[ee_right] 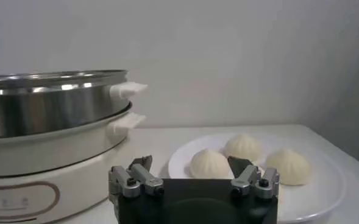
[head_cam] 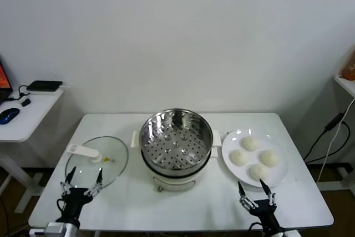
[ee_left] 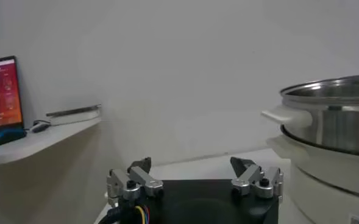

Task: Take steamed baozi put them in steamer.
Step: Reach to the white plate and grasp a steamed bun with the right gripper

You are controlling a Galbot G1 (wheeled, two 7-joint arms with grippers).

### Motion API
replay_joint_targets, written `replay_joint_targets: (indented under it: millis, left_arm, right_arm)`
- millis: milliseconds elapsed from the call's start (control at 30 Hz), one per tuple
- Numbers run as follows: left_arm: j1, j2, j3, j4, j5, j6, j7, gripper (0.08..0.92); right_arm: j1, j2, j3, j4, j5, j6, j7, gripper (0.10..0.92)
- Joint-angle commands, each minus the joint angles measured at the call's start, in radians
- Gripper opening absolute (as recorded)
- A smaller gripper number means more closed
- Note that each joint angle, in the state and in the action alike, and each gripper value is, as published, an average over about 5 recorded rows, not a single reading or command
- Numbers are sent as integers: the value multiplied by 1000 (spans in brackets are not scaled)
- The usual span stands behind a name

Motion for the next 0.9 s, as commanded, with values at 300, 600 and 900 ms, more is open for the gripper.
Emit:
replay_joint_targets:
  millis: [300,600,900]
  left_arm:
    - [-6,-32,1,-20,42,23,-4,823]
    - [-13,-50,2,-11,28,8,-9,823]
    - [-7,-55,20,-16,17,-4,-21,823]
  right_arm:
    - [185,-205,71,78,-24,-212,-66,823]
    - [512,-513,-8,-26,6,-424,-342,823]
    - [903,-738,-278,-268,2,-389,-724,823]
